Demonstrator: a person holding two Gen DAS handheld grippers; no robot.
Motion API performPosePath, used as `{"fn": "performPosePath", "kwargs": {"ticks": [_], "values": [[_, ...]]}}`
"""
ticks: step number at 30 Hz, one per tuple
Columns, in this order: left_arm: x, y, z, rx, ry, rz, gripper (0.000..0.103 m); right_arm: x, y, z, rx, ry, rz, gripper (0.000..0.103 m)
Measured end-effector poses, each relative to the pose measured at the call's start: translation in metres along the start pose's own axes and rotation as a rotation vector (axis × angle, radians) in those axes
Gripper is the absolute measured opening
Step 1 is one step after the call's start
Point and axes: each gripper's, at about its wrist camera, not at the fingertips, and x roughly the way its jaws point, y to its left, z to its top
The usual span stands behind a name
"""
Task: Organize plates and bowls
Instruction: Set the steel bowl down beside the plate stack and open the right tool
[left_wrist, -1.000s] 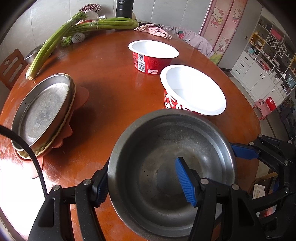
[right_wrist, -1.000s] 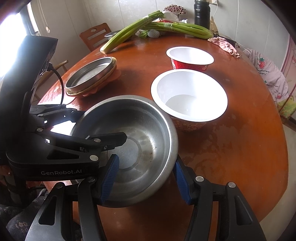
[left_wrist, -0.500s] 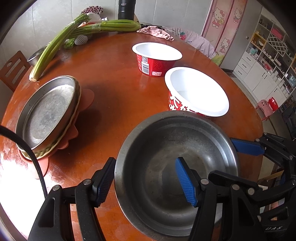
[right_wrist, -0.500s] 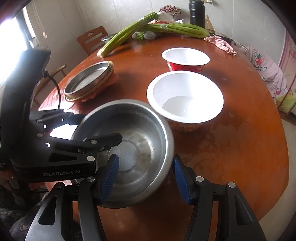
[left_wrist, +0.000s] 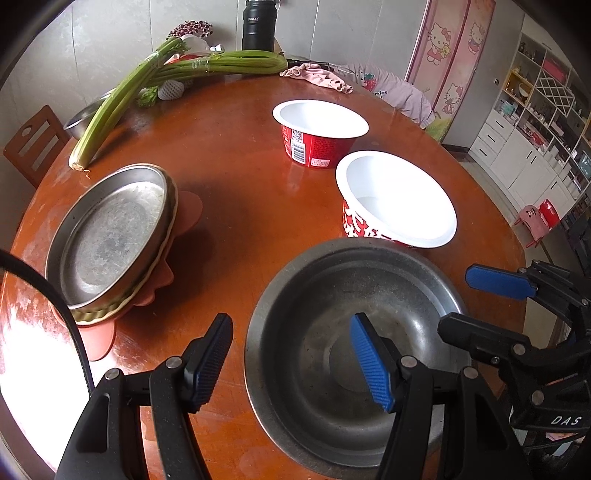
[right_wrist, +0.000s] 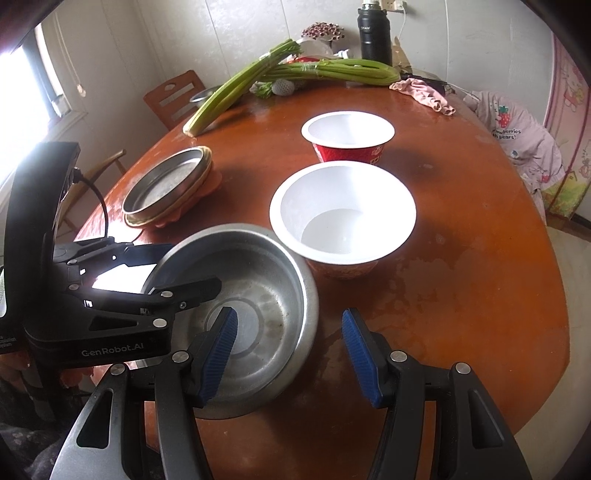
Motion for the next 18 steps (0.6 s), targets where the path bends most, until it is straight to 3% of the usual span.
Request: {"fn": "performPosePath", "kwargs": {"ticks": [18], "values": [[-0.017, 0.0, 0.036, 0.033, -0.075, 0.032, 0.066, -0.018, -0.02, 0.021, 0.032, -0.067, -0.046, 0.062]]}}
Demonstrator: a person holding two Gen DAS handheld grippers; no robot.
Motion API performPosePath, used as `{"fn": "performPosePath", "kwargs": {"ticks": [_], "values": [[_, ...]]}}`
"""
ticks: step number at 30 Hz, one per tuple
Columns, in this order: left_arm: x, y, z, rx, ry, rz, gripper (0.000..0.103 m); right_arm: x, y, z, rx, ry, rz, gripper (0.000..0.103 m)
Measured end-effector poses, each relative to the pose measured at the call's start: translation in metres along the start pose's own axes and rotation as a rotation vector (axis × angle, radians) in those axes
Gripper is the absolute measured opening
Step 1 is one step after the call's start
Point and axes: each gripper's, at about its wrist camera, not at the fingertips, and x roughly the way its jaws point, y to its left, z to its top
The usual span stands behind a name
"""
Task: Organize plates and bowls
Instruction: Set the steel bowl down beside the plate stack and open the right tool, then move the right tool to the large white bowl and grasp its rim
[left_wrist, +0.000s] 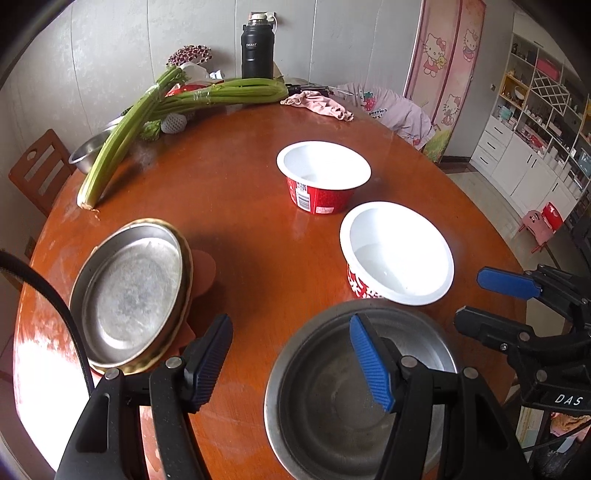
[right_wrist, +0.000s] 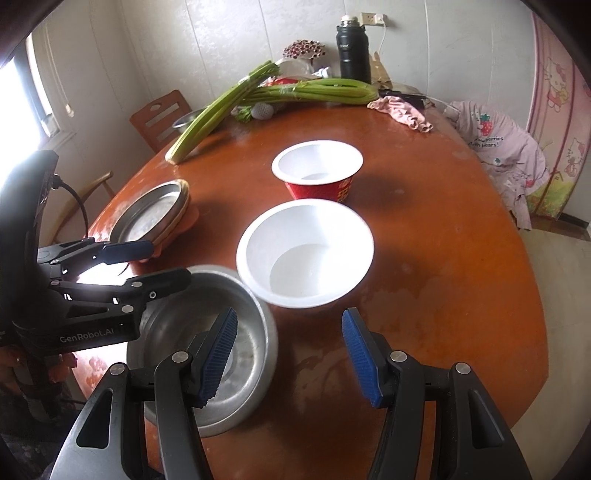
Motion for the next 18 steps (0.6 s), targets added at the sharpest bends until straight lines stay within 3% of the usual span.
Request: {"fn": "performPosePath", "kwargs": {"ticks": [18], "values": [[0.012, -0.017, 0.044, 0.078, -0.011, -0.038, 0.066, 0.002, -0.019, 0.02, 0.021, -0.028, -0.022, 0.061]]}}
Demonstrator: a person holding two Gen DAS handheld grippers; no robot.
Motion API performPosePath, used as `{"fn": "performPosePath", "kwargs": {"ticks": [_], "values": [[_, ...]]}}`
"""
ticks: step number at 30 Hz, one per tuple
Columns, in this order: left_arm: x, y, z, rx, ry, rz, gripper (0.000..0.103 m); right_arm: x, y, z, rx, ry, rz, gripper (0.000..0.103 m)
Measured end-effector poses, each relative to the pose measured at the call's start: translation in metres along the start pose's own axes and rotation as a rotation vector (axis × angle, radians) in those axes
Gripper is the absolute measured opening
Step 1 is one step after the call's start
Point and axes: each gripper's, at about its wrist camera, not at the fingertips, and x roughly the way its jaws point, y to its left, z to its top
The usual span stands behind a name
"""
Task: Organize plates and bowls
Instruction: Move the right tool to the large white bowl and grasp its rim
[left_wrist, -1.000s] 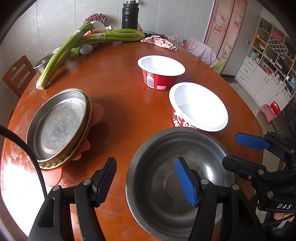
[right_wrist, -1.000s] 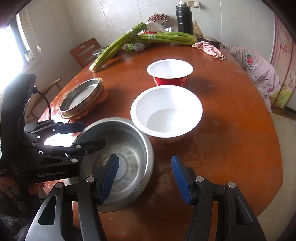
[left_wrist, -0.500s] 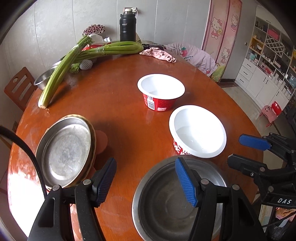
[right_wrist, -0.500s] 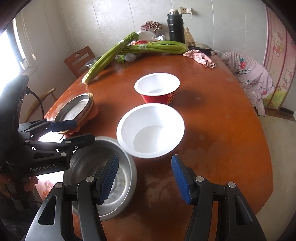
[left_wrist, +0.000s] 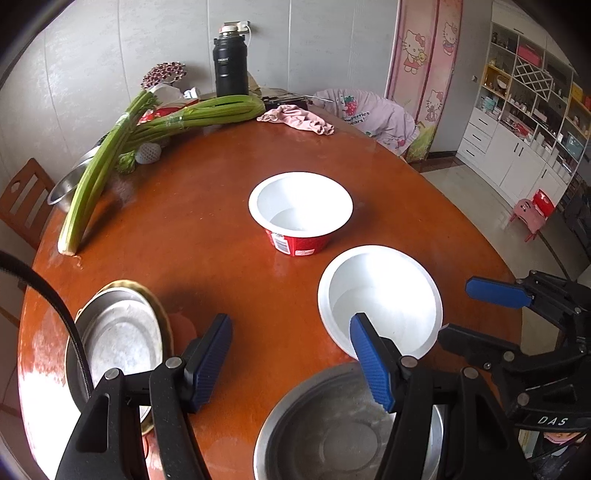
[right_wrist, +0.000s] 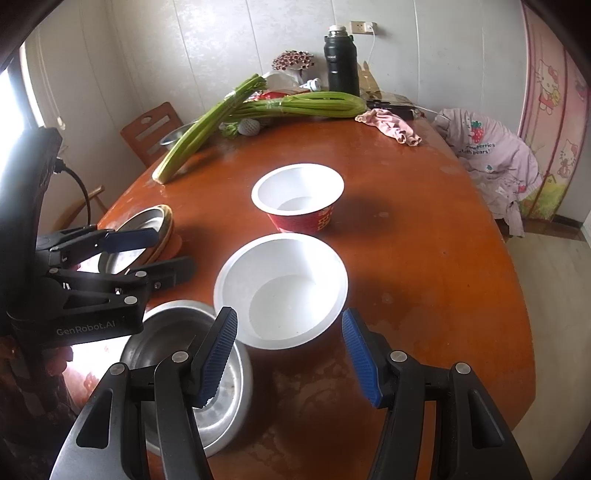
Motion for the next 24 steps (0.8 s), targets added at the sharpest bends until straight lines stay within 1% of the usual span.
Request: {"fn": "performPosePath", "kwargs": {"ticks": [8, 17, 24], "values": [[0.025, -0.008, 0.015, 0.027, 0.039, -0.032, 0.066, 0.015, -0.012, 0.004, 0.023, 0.029, -0.009, 0.062], [0.044, -0.015, 0.02, 0.031, 0.08, -0.071, 0.066, 0.03, -0.016, 0.006, 0.032, 0.065, 0.004, 0.061], [0.065, -0.017, 0.02, 0.022, 0.134, -0.098, 0.066, 0.047, -0.015, 0.003, 0.03, 0.111, 0.019, 0.062]]}}
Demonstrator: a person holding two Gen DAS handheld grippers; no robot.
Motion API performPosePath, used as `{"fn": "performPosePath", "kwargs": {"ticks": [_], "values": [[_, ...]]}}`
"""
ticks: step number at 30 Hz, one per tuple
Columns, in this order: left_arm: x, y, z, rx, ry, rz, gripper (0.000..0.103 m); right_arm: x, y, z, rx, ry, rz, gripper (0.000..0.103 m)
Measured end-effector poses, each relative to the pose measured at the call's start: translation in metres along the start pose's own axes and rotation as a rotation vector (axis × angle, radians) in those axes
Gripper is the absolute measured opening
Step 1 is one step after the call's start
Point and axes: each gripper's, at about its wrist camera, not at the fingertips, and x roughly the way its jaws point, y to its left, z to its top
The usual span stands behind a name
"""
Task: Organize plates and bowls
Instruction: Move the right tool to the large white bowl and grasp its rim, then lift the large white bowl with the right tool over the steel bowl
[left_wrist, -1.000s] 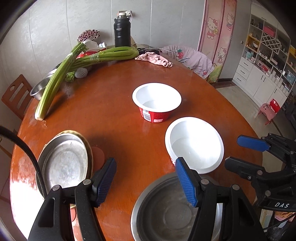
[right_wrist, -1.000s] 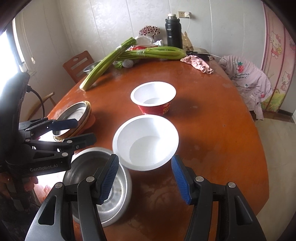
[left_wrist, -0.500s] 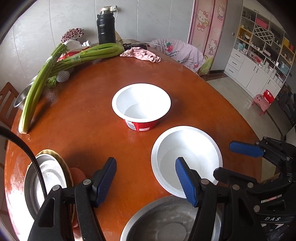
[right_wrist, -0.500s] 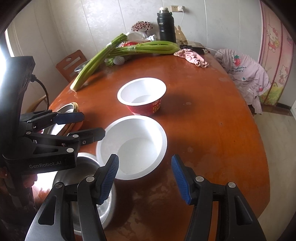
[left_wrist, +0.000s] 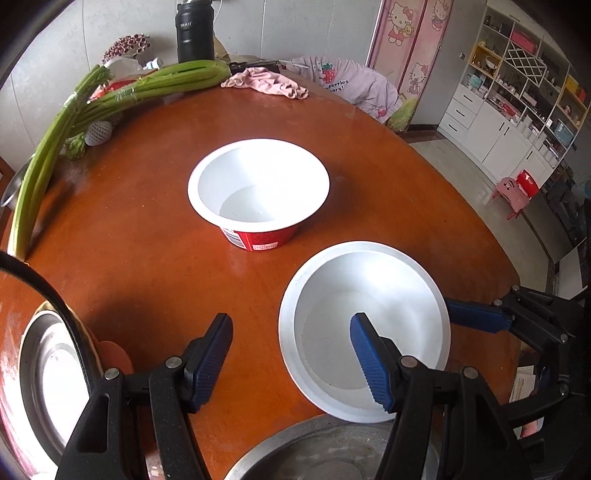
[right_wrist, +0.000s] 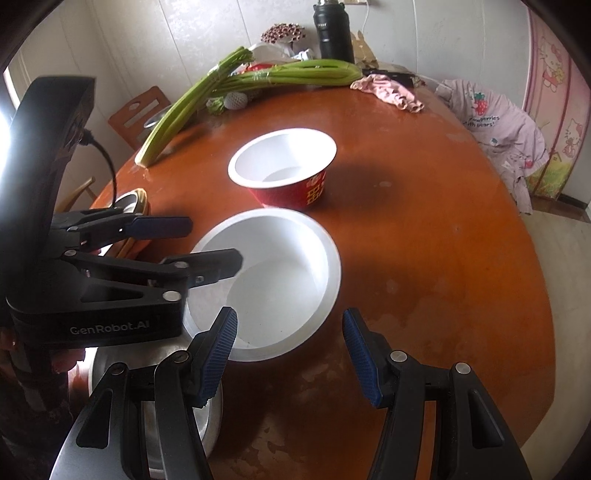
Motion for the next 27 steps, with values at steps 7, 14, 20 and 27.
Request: {"fn": "performPosePath", "kwargs": {"ticks": [7, 14, 20, 27], "values": [[0.013, -0.002, 0.0, -0.004, 0.029, -0.04, 0.066, 0.011, 0.002, 0.003, -0.006, 0.012, 0.024, 0.062], [0.017, -0.006, 0.003, 0.0, 0.034, -0.079, 0.066, 0.014, 0.003, 0.006, -0.012, 0.013, 0.024, 0.062], [0.018, -0.015, 0.005, 0.023, 0.035, -0.093, 0.066, 0.017, 0.009, 0.007, -0.022, 0.012, 0.038, 0.063], [0.011, -0.014, 0.006, 0.018, 0.01, -0.092, 0.066, 0.016, 0.012, 0.008, -0.03, 0.008, 0.037, 0.063]]}}
